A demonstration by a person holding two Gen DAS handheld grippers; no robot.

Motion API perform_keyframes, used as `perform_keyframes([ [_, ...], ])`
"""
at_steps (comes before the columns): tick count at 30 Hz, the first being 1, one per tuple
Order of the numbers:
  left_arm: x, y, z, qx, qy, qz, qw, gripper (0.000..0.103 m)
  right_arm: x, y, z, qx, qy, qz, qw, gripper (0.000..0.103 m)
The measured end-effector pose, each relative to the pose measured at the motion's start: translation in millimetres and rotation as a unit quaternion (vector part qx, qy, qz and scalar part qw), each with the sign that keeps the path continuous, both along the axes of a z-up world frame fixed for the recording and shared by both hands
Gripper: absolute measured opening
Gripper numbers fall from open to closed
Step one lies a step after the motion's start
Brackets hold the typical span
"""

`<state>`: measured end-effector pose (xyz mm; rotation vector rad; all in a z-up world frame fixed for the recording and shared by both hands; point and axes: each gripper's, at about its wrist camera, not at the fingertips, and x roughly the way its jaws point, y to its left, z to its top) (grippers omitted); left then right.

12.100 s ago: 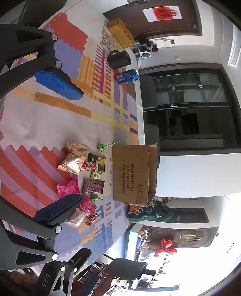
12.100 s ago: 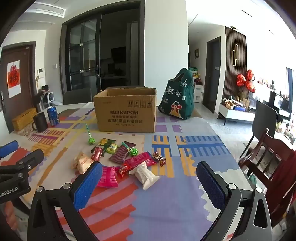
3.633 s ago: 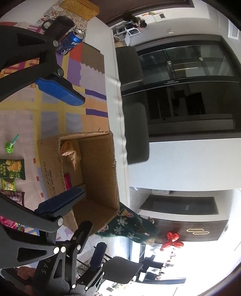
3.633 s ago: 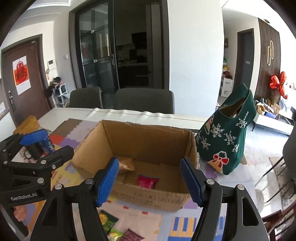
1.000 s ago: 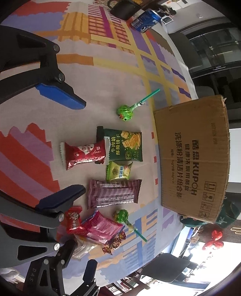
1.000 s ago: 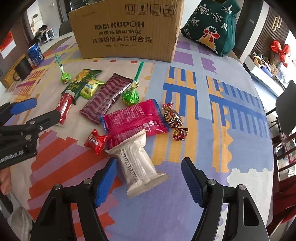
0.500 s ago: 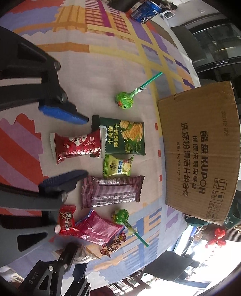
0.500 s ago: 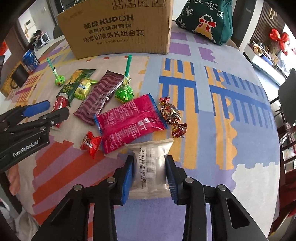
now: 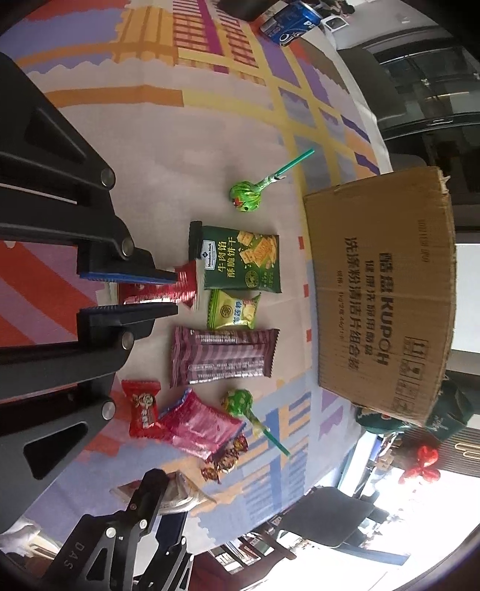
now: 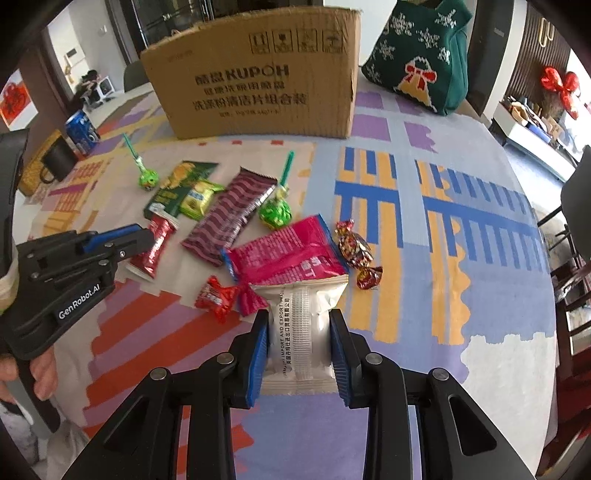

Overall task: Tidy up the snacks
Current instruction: 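Grasp the white wrapped bun with the right tool while the left tool grasps the red packet, then lift both snacks into the cardboard box and open both tools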

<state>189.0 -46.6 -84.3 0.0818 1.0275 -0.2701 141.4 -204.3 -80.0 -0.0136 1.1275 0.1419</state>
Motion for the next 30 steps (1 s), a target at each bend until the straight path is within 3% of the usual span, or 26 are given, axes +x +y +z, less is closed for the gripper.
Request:
perform_keyframes([
  [3, -1.0, -1.6, -1.9, 0.006, 0.000, -0.008, 1.0000, 0.014, -1.4, 1.7, 5.0, 0.005, -0.011, 0.004, 1.000, 0.032],
  [6, -1.0, -0.9, -3.7, -0.002, 0.005, -0.004, 1.0000, 0.041, -2.7, 3.1, 5.6, 0.004, -0.014, 0.006, 1.000, 0.032],
  [7, -0.7, -1.4, -3.9, 0.001, 0.003, -0.002, 1.0000, 0.045, -3.5, 3.3, 5.5, 0.004, -0.014, 0.007, 1.000, 0.032],
  [15, 14.2, -3.1, -19.9, 0.017, 0.021, 0.003, 0.9996, 0.043, 3.3, 6.0, -0.4, 0.021, -0.012, 0.000, 1.000, 0.032],
  [19, 17.7, -3.4, -27.1, 0.017, 0.033, 0.003, 0.9993, 0.023, 7.4, 9.2, -1.2, 0.026, -0.012, 0.001, 1.000, 0.032],
  [30, 4.3, 2.9, -1.3, -0.011, 0.015, 0.001, 0.9998, 0.022, 11.1, 12.2, 9.0, 0.041, -0.027, 0.006, 0.999, 0.032],
])
